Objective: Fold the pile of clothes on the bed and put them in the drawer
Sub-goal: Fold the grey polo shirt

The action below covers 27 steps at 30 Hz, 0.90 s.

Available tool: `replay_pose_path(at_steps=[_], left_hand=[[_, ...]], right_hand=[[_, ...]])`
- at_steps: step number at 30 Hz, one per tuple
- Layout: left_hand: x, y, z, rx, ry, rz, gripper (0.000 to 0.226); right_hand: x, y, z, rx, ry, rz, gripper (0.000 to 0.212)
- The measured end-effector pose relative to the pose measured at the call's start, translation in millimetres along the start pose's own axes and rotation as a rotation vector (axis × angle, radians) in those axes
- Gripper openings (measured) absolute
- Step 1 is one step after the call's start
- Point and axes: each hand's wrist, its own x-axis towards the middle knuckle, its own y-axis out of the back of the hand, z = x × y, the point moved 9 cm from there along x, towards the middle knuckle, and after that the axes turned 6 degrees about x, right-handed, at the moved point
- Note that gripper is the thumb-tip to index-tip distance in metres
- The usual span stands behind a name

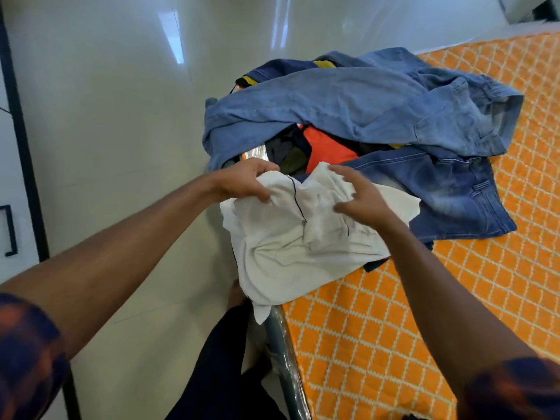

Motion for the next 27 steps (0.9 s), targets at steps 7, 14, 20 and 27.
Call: replay_pose_path(at_steps=[7, 14, 20, 27], left_hand=[[-37.8, 15.1, 54.5, -0.082, -0.095, 0.027, 0.050], [-94.5, -1.9, 28.2, 0.222, 0.037, 0.163, 0.044], [-156.5, 0.5, 26.6, -0.229, 0.006, 0.648, 0.067], [-264.2, 18.6, 39.9, -0.144, -0.136, 0.894, 0.060]], right_hand=[[4.8, -50.0, -117.7, -0.131, 0.243, -0.129, 0.032], [-47.7, -12.4, -209.3, -0.245, 0.507, -0.010, 0.034], [-116.6, -8.2, -295.7, -0.237, 0.724, 0.031, 0.024], [-206.0, -50.6, -382.5, -0.334, 0.971, -0.139, 0.031]])
